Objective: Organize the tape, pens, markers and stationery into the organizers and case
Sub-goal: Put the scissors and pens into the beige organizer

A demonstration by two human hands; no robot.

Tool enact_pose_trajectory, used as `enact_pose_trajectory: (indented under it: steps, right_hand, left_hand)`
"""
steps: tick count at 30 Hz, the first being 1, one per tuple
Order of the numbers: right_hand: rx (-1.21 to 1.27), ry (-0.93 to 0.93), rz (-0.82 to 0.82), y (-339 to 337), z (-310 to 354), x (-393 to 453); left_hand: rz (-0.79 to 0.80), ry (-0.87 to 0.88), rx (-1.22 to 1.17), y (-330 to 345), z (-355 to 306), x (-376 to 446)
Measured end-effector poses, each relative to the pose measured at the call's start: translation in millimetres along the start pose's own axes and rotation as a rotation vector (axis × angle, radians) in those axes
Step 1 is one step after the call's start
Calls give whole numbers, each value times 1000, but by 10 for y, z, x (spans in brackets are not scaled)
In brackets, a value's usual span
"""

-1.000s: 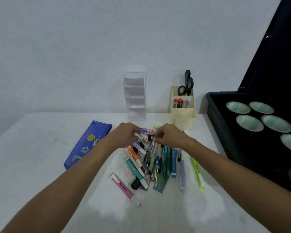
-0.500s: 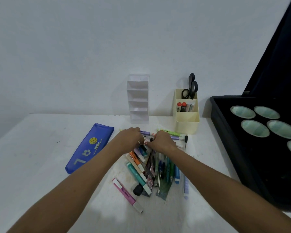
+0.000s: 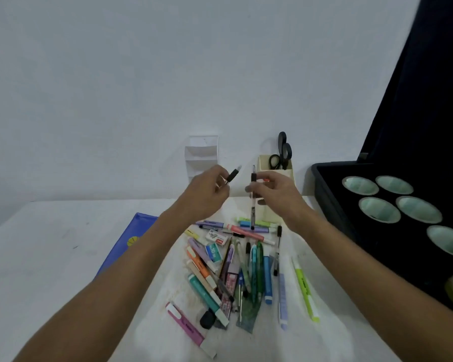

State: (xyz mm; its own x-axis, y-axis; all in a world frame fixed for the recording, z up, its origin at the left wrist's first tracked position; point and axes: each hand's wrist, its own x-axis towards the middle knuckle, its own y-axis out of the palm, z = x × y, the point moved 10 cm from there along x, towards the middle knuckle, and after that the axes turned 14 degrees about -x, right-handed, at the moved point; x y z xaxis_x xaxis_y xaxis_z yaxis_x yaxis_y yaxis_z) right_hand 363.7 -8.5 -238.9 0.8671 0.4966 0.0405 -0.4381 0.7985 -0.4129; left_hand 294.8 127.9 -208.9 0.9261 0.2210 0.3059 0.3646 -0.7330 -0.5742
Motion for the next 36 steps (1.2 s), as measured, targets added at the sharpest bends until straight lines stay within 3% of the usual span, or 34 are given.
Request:
enact_pose_trajectory:
  steps: [3, 6, 15, 23, 30, 36]
  right_hand:
    - [-4, -115, -191, -439, 116, 36]
    - [-117, -149, -303, -698, 60, 82]
    - [-273, -102, -355, -634, -370, 160]
    - [-423, -96, -289, -446, -534, 133]
    - [-434, -94, -232, -300, -632, 213]
    - [-400, -36, -237, -353, -758, 126]
  left_hand:
    - [-124, 2, -178, 47, -202, 180]
    - [-218, 45, -189, 135, -391, 373]
    - [-60, 46, 57, 759, -288, 560]
    - [78, 4, 172, 1020, -74, 527]
    - [129, -21, 187, 1047, 56, 496]
    - [75, -42, 167, 854, 252, 443]
